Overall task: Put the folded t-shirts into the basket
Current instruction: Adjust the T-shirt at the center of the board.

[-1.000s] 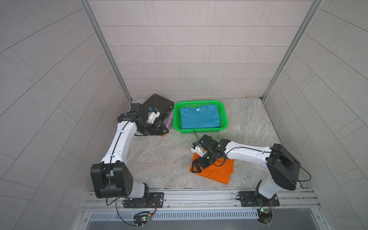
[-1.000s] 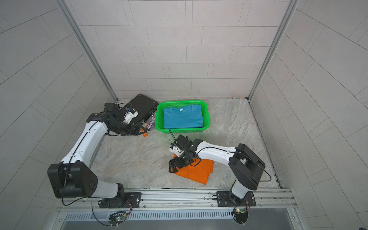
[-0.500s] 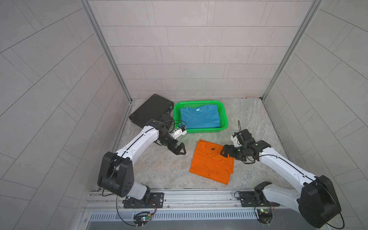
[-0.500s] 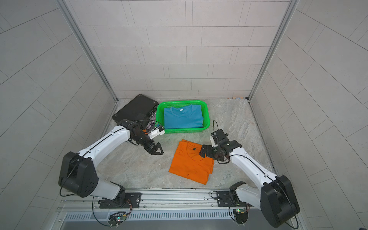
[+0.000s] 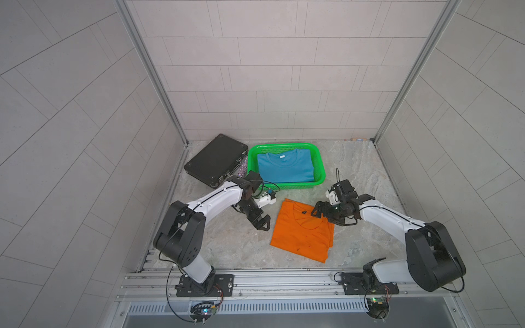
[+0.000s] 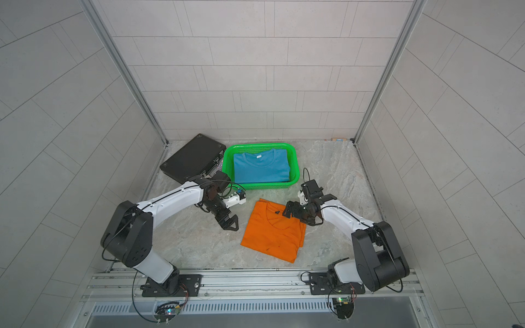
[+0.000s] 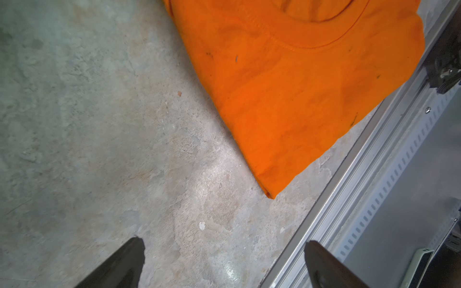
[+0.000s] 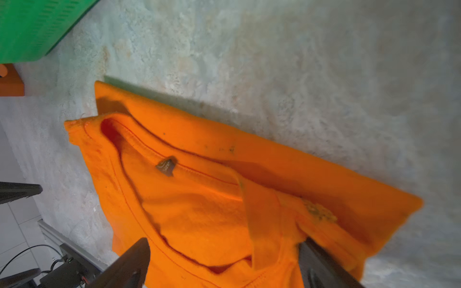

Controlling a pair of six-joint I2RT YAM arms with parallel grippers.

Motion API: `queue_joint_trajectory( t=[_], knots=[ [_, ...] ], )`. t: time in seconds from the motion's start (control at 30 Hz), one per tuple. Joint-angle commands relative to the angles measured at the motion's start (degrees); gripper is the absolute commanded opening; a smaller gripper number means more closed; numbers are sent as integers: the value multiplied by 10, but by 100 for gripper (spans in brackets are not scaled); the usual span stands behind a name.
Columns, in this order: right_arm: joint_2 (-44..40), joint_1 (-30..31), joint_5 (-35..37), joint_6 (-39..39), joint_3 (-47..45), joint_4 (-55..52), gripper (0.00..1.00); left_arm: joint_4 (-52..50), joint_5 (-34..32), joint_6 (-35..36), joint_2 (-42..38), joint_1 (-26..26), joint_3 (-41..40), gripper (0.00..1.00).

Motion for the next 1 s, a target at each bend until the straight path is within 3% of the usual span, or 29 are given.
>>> queue_joint_trajectory(
  t=[0.0, 0.1, 0.43, 0.77, 0.97],
  knots=[
    [9, -20, 64, -17, 3, -17, 97, 1, 0, 16, -6, 1, -11, 100],
    [-2, -28, 114, -29, 8, -35, 98, -4, -3, 26, -13, 1, -17, 100],
    [-36, -28, 61, -42, 76, -78, 99, 3, -12, 22, -22, 1, -20, 100],
    [26, -28, 19, -35, 1, 49, 100, 7, -29, 14, -34, 15, -16, 100],
    [70, -8, -31, -81, 1, 90, 100, 4, -24, 15, -59, 53, -16, 100]
  ],
)
